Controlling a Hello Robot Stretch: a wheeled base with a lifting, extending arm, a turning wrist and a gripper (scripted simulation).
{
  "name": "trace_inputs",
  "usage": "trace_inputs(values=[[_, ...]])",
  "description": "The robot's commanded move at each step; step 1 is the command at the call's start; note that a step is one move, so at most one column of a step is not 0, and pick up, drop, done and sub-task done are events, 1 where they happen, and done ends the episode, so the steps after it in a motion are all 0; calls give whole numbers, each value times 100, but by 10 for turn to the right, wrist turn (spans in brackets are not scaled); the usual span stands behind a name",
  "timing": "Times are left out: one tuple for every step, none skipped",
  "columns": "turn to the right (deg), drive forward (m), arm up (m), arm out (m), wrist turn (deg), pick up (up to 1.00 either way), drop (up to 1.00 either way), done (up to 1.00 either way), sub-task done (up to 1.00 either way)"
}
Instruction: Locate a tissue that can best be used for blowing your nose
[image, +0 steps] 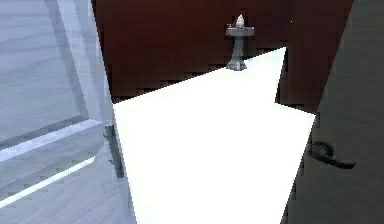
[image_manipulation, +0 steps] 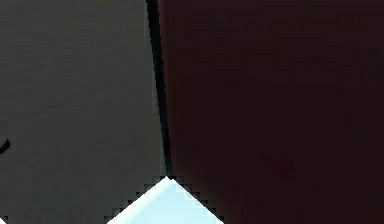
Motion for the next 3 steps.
trace_inputs(values=[[-450,0,0,0,0,0,0,0,0],[-450,0,0,0,0,0,0,0,0],[-240,0,0,0,0,0,0,0,0]])
